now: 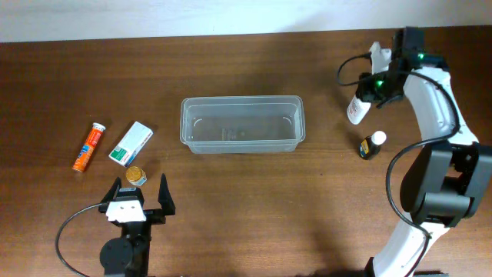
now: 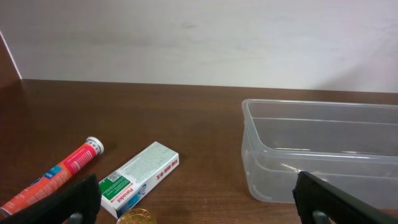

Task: Pack container
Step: 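Reach the right gripper over the white dropper bottle and descend, then close the right gripper on the white bottle and lift it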

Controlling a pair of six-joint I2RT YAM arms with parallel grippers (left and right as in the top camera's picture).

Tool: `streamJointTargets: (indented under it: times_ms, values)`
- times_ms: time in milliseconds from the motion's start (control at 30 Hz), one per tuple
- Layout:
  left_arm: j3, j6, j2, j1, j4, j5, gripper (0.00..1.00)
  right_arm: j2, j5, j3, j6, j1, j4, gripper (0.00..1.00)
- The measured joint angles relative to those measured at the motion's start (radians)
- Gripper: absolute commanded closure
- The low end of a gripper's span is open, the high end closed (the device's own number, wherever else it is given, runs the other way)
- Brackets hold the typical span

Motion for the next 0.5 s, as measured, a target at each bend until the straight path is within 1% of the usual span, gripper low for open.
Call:
streamJointTargets:
  times_ms: [67,100,167,267,400,500]
  values:
    - [0.0,0.0,0.0,0.0,0.0,0.0,0.01,-0.003,-0.004,0.039,0.0,0.0,-0.028,0.7]
    - [0.0,0.0,0.0,0.0,0.0,0.0,0.01,-0.005,-0.004,0.055,0.0,0.0,-0.04,0.67]
    - [0.0,0.0,0.0,0.0,0.0,0.0,0.0,-0.011,-0.004,0.082,0.0,0.0,-0.052,0.65]
    - [0.0,0.0,0.0,0.0,0.0,0.0,0.01,-0.026,-0.007,0.089,0.0,0.0,-0.059,0.59]
    - [0.0,0.0,0.0,0.0,0.0,0.0,0.01,-0.029,-0.007,0.089,0.0,0.0,-0.064,0.55]
    - [0.0,0.0,0.0,0.0,0.0,0.0,0.01,-0.029,-0.007,0.089,-0.001,0.0,-0.069,0.54]
